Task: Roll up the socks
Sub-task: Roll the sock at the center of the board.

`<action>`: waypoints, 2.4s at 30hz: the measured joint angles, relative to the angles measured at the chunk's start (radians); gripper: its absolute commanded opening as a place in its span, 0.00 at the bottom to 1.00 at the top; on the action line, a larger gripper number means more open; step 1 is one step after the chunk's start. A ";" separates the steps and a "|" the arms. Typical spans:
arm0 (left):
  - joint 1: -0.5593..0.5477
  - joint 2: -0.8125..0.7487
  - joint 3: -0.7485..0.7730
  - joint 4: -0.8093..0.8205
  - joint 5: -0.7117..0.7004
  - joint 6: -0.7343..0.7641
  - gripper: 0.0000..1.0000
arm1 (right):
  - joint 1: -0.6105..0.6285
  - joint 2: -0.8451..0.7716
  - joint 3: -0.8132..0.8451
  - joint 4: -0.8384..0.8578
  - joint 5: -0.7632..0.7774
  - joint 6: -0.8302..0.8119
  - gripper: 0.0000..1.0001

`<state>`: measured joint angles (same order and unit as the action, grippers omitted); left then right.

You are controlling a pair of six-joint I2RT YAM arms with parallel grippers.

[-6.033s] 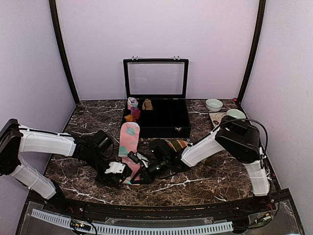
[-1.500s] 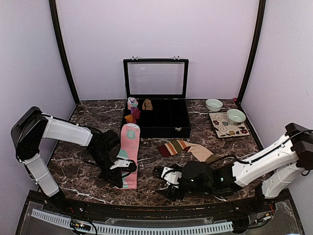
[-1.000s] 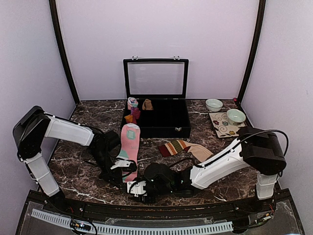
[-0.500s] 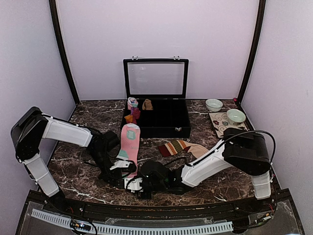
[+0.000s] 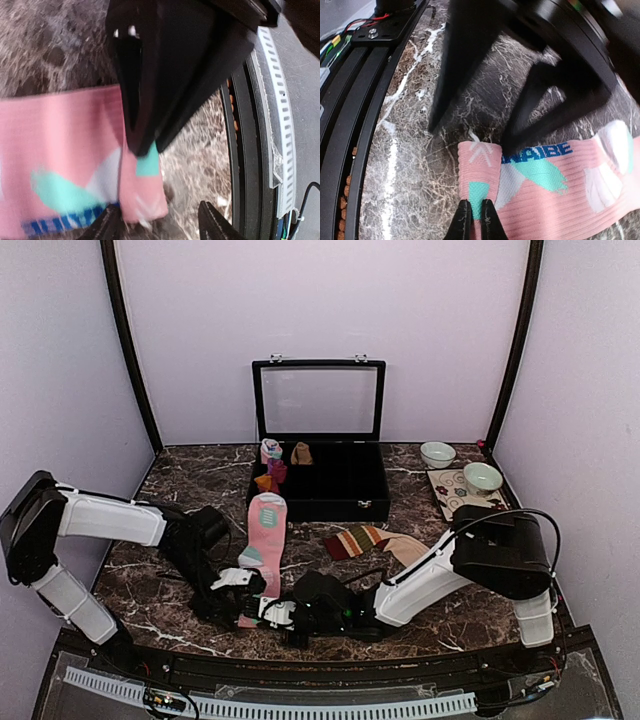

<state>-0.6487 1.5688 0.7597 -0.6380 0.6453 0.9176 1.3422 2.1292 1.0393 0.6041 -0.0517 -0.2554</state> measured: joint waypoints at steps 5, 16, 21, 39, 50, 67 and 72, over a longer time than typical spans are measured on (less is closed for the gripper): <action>0.023 -0.199 -0.121 0.041 -0.084 0.006 0.55 | -0.009 0.000 -0.005 0.000 -0.047 0.124 0.00; 0.041 -0.348 -0.135 0.065 -0.174 0.046 0.46 | -0.042 0.055 0.159 -0.195 -0.307 0.335 0.00; -0.026 -0.312 -0.115 0.009 -0.146 0.090 0.43 | -0.114 0.072 0.185 -0.225 -0.371 0.478 0.00; -0.125 -0.331 -0.137 0.096 -0.136 -0.055 0.45 | -0.179 0.087 0.141 -0.147 -0.504 0.786 0.00; -0.159 -0.212 -0.114 0.158 -0.176 -0.073 0.35 | -0.181 0.106 0.199 -0.239 -0.586 0.869 0.00; -0.166 -0.208 -0.138 0.225 -0.201 -0.088 0.20 | -0.193 0.119 0.195 -0.201 -0.620 0.970 0.00; -0.166 -0.202 -0.148 0.243 -0.201 -0.093 0.06 | -0.197 0.119 0.194 -0.190 -0.625 0.979 0.02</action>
<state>-0.8146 1.3670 0.6121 -0.3946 0.4446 0.8246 1.1454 2.2486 1.2331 0.4145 -0.6769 0.7235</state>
